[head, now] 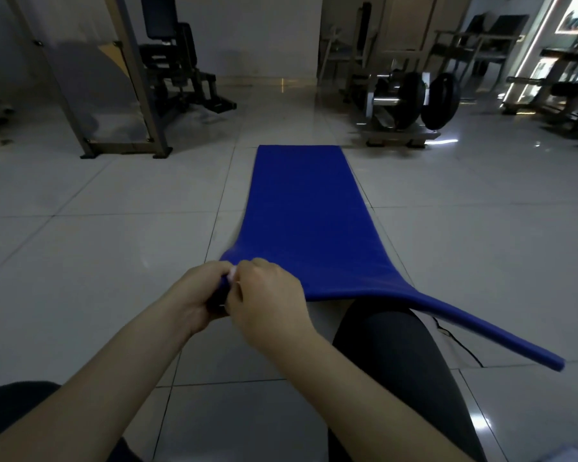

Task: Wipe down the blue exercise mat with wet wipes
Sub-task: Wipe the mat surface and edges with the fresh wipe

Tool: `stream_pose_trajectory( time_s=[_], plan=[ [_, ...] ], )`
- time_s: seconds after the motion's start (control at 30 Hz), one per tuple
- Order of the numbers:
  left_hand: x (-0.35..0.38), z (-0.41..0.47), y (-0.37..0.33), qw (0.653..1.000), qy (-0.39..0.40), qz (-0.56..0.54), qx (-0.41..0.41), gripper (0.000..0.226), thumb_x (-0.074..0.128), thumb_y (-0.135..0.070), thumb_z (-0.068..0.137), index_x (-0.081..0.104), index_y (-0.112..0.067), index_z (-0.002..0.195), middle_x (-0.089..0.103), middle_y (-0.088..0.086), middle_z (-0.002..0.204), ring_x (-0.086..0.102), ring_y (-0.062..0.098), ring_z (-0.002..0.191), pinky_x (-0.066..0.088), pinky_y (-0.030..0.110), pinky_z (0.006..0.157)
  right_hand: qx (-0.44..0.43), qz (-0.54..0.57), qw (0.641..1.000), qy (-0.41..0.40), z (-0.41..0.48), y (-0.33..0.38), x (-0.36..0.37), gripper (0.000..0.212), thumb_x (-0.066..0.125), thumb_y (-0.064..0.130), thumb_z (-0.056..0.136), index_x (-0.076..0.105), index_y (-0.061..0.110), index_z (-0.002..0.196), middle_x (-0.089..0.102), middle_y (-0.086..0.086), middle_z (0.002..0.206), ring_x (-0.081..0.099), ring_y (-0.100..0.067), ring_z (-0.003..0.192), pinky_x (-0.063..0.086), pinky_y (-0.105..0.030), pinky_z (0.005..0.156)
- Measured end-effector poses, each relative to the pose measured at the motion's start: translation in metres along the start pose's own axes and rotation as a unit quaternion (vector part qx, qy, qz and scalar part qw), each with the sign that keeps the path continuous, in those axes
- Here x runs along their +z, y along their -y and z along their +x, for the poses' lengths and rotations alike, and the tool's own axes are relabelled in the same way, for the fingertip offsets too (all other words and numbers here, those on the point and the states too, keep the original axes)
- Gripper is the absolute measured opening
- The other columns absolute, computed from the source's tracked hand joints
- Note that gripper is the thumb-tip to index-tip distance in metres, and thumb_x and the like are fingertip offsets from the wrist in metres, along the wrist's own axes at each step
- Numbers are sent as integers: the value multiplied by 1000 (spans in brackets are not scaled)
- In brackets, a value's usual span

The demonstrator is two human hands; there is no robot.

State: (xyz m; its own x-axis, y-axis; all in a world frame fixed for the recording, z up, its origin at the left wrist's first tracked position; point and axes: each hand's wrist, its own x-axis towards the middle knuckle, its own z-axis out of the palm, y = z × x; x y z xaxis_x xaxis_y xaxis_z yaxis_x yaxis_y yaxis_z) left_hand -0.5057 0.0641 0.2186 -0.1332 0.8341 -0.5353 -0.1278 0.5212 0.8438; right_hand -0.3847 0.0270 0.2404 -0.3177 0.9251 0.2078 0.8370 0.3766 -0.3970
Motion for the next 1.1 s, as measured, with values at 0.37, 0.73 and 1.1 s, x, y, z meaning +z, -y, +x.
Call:
stream_pose_trajectory(
  time_s=[0.37,0.73,1.1],
  plan=[
    [0,-8,-7,992,-39,-122,-6,34,68,-12,88,59,-9,121,69,16,110,67,27,89,59,35,65,149,-30,986,-64,-30,-91,-24,29,51,30,103,51,20,76,55,4,72,54,-11,66,49,-26,63],
    [21,-16,26,982,-11,-187,15,27,71,-18,89,72,-2,111,77,17,102,74,26,90,59,35,63,18,58,998,19,9,-28,-3,17,57,29,96,63,18,85,61,1,76,57,-14,66,52,-33,59],
    [-14,-9,-7,950,-151,-258,94,41,72,-2,79,58,-7,118,67,16,108,69,30,94,61,36,60,153,-13,988,-33,-13,-96,-34,28,56,39,97,57,21,76,60,2,66,58,-13,63,50,-31,62]
  ],
)
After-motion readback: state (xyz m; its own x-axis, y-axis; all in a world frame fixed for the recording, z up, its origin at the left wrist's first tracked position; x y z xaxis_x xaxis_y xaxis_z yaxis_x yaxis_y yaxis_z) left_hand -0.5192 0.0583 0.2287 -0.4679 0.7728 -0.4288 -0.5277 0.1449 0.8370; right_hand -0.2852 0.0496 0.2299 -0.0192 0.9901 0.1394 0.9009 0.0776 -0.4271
